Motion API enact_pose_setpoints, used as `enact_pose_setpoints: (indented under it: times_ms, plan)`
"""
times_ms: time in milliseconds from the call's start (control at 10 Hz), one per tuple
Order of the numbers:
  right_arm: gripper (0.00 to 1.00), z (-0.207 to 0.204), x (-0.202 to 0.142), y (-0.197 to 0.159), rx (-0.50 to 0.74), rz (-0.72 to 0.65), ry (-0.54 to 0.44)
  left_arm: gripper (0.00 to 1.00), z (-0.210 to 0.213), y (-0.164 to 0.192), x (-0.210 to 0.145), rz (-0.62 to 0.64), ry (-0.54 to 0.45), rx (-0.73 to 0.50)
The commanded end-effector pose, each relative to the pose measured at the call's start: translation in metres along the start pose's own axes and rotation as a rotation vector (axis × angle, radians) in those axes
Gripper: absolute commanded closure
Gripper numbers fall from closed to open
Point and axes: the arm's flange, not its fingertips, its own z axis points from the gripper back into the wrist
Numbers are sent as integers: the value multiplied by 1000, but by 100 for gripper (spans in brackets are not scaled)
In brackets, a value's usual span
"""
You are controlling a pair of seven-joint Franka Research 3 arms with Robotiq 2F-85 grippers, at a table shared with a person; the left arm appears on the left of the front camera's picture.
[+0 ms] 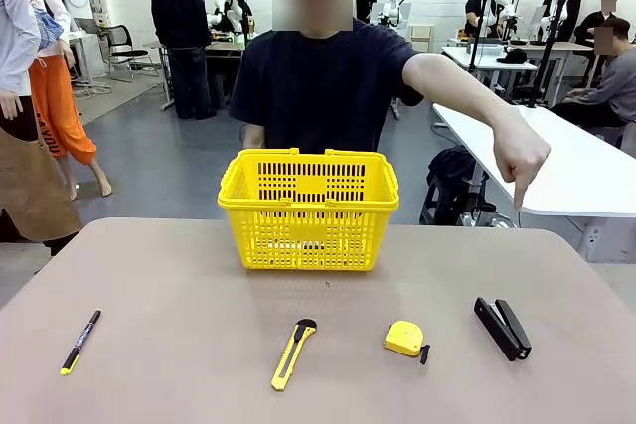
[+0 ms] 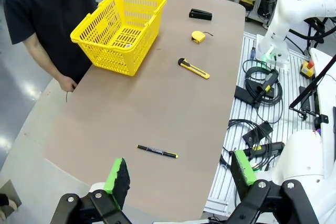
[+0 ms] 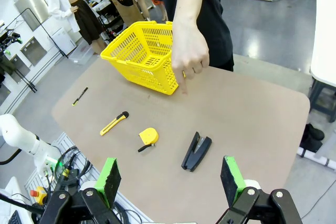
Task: Place the items the person wants into the basket.
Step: Pick up the item the person points to and place it in the Market Basket.
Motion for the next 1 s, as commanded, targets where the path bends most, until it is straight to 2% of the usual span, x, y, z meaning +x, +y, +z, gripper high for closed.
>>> enact_pose_setpoints:
  times_ms: [0,600,700,900]
  plan:
    - [0,-2,0,-1,15,12,-6,0,1,0,0,-23,-18,-7]
    - [0,0,0,0,0,0,0,0,1,0,0,-23,-18,-7]
    - [0,-36,26,9,-95,-40,131,0,1,0,0,-23,-18,-7]
    - [0,-101,66,18,-174,-55,448,0,1,0,0,-23,-18,-7]
